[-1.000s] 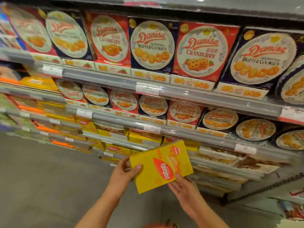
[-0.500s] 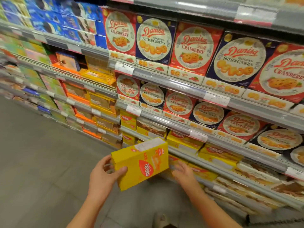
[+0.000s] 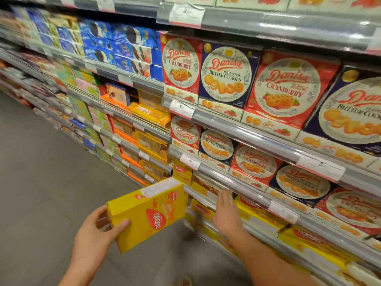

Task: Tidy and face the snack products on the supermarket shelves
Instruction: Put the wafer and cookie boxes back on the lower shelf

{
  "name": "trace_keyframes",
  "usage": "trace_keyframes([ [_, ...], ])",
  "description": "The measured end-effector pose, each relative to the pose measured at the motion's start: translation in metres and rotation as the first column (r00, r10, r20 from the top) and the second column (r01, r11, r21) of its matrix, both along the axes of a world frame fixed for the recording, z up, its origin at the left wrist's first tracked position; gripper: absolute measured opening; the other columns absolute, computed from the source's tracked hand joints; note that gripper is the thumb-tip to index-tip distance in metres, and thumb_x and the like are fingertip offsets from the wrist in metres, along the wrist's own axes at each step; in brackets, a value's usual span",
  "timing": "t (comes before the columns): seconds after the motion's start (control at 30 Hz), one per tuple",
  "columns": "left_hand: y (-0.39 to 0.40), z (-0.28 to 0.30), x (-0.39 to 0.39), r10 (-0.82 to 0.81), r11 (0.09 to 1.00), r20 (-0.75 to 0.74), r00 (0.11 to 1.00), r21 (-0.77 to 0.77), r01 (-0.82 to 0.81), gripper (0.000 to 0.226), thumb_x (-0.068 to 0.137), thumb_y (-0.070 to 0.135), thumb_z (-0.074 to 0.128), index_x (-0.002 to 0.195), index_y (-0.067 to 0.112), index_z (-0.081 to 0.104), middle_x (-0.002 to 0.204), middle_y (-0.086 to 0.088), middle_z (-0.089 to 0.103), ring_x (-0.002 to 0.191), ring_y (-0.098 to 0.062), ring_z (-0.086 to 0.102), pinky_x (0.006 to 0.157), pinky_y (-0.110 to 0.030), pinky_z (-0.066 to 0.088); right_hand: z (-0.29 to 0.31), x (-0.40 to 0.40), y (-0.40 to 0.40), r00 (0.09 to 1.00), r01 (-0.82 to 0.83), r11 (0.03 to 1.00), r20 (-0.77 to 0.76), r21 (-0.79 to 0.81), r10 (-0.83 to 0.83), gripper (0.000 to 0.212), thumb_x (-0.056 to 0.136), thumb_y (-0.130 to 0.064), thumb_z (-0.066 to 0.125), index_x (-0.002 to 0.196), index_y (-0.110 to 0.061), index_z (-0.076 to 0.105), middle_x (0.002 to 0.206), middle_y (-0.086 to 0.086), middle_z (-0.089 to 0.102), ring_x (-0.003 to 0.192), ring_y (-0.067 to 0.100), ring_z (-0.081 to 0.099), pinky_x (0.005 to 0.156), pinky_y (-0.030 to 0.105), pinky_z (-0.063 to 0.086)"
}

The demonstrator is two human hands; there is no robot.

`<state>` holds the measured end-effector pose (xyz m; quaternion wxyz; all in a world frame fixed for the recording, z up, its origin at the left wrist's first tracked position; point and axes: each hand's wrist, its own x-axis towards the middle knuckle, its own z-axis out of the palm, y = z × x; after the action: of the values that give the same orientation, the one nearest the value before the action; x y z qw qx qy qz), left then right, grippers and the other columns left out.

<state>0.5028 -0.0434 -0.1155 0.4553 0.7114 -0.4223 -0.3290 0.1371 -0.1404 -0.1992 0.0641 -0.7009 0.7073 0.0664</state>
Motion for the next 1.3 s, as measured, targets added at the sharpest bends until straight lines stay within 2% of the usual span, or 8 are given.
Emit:
trace_keyframes([
  [0.2, -0.026, -0.010, 0.010, 0.050, 0.998, 0.000, 0.999, 0.049, -0.050, 0.071, 0.055, 0.048, 0.089, 0.120, 0.037, 0.063, 0.108, 0.004, 0.072, 0.097, -0.012, 0.069, 0.085, -0.040, 0.055, -0.012, -0.008, -0.037, 0.997, 0.053, 0.998, -0.052, -0.043, -0.055, 0.084, 0.092, -0.037, 0.056, 0.158, -0.008, 0.012, 0.161, 0.014, 0.030, 0.149, 0.031, 0.028, 0.123, 0.046, 0.022],
  [0.4, -0.044, -0.013, 0.003, 0.048, 0.997, -0.012, 0.999, 0.059, -0.047, 0.053, 0.060, 0.045, 0.088, 0.107, 0.048, 0.064, 0.104, 0.010, 0.073, 0.097, -0.006, 0.069, 0.078, -0.031, 0.053, -0.016, -0.017, -0.057, 0.995, 0.046, 0.999, -0.091, -0.026, -0.048, 0.040, 0.096, -0.029, 0.055, 0.133, -0.015, 0.050, 0.122, 0.007, 0.065, 0.108, 0.019, 0.063, 0.091, 0.029, 0.051],
  [0.6, -0.057, -0.021, -0.003, 0.024, 0.996, 0.002, 1.000, 0.080, -0.024, 0.054, 0.064, 0.043, 0.087, 0.112, 0.045, 0.062, 0.108, 0.012, 0.072, 0.102, -0.008, 0.067, 0.081, -0.032, 0.052, -0.015, -0.017, -0.066, 0.952, -0.001, 0.993, -0.304, 0.121, 0.038, 0.011, 0.091, -0.016, 0.064, 0.099, -0.009, 0.065, 0.086, 0.010, 0.066, 0.076, 0.020, 0.063, 0.067, 0.029, 0.054],
  [0.8, -0.084, -0.024, 0.003, -0.038, 0.993, 0.034, 0.999, 0.115, 0.034, 0.061, 0.065, 0.045, 0.087, 0.119, 0.040, 0.060, 0.106, 0.017, 0.070, 0.102, -0.002, 0.064, 0.074, -0.024, 0.050, -0.017, -0.013, -0.075, 0.936, 0.078, 0.991, -0.351, 0.111, -0.035, 0.004, 0.088, -0.012, 0.070, 0.090, -0.010, 0.067, 0.080, 0.009, 0.068, 0.072, 0.021, 0.064, 0.066, 0.030, 0.053],
  [0.87, -0.096, -0.029, 0.007, -0.065, 0.991, 0.036, 0.997, 0.122, 0.060, 0.061, 0.069, 0.038, 0.089, 0.123, 0.036, 0.061, 0.108, 0.014, 0.070, 0.103, -0.003, 0.064, 0.075, -0.023, 0.049, -0.025, -0.015, -0.072, 0.940, 0.073, 0.995, -0.337, 0.070, -0.045, 0.019, 0.086, -0.013, 0.073, 0.103, -0.010, 0.066, 0.091, 0.010, 0.070, 0.080, 0.022, 0.067, 0.073, 0.031, 0.058],
  [0.97, -0.116, -0.038, 0.022, -0.101, 0.987, 0.024, 0.995, 0.127, 0.097, 0.063, 0.073, 0.028, 0.089, 0.130, 0.027, 0.061, 0.111, 0.006, 0.071, 0.105, -0.009, 0.065, 0.080, -0.028, 0.050, -0.033, -0.010, -0.058, 0.973, 0.150, 0.987, -0.165, -0.065, -0.159, 0.061, 0.078, -0.018, 0.080, 0.133, -0.011, 0.055, 0.116, 0.013, 0.066, 0.097, 0.027, 0.066, 0.080, 0.037, 0.060],
  [1.17, -0.164, -0.058, 0.044, -0.254, 0.953, -0.037, 0.966, 0.158, 0.257, 0.066, 0.073, 0.023, 0.090, 0.132, 0.020, 0.060, 0.114, -0.001, 0.071, 0.107, -0.015, 0.066, 0.084, -0.031, 0.051, -0.034, -0.015, -0.012, 0.974, 0.176, 0.984, 0.152, -0.025, -0.170, 0.060, 0.079, -0.047, 0.079, 0.131, -0.029, 0.054, 0.126, -0.001, 0.059, 0.110, 0.022, 0.054, 0.084, 0.035, 0.049],
  [1.3, -0.194, -0.071, 0.048, -0.387, 0.904, -0.069, 0.920, 0.172, 0.393, 0.065, 0.072, 0.022, 0.090, 0.129, 0.023, 0.059, 0.116, 0.002, 0.069, 0.106, -0.014, 0.065, 0.084, -0.030, 0.051, -0.008, -0.006, 0.022, 0.810, 0.334, 0.937, 0.479, 0.099, -0.339, 0.080, 0.073, -0.055, 0.083, 0.141, -0.032, 0.048, 0.127, -0.008, 0.057, 0.114, 0.013, 0.059, 0.088, 0.032, 0.056],
])
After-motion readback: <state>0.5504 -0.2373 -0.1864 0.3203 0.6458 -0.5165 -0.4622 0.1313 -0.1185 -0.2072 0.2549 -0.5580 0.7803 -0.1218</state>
